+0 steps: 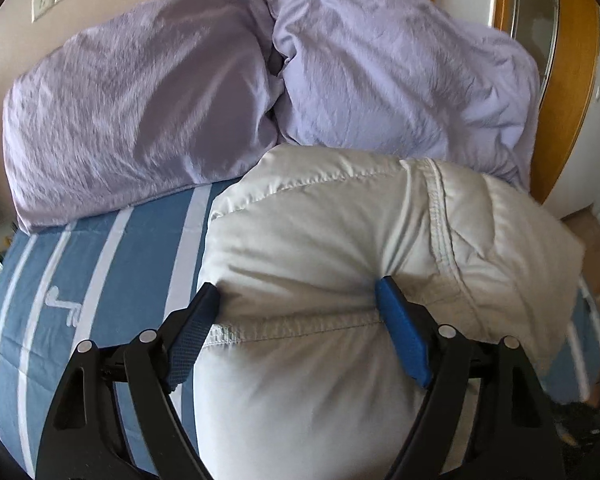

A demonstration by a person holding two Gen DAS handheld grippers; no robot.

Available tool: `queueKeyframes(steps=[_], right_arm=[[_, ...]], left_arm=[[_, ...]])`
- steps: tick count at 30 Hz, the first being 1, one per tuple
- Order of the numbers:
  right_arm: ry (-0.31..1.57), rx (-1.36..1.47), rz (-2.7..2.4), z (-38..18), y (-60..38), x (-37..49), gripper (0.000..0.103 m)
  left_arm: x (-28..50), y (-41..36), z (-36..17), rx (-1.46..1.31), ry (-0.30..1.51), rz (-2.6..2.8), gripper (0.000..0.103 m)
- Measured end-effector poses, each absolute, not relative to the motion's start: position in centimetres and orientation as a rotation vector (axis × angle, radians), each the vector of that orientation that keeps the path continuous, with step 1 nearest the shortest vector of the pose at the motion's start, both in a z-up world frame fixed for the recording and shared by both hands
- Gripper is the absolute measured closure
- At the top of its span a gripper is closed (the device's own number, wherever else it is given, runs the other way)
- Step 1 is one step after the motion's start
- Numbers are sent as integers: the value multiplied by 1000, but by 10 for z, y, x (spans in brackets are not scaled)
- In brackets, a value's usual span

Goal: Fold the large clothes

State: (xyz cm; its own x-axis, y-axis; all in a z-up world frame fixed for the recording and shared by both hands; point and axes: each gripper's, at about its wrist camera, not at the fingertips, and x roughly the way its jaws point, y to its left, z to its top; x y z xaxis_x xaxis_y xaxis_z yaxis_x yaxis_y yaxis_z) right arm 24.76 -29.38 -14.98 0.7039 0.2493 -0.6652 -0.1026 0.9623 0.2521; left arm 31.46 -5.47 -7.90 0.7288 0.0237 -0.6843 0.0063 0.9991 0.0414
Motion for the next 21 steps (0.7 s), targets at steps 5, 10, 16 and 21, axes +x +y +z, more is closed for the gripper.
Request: queueKeyframes(steps=[5,10,16,21], right_arm=[[759,201,184,-144,-296,247,58],[731,197,172,-130,-300,245,55],[639,183,223,-92,-293,242,56],[593,184,265,-67,-282,257,56]], left_arm=[[322,-53,-88,49,761,30,21],[328,-49,-97,49,771,52,21],[331,-51,-102,60,771,66,21],[331,-50,-102,58,769,66,21]])
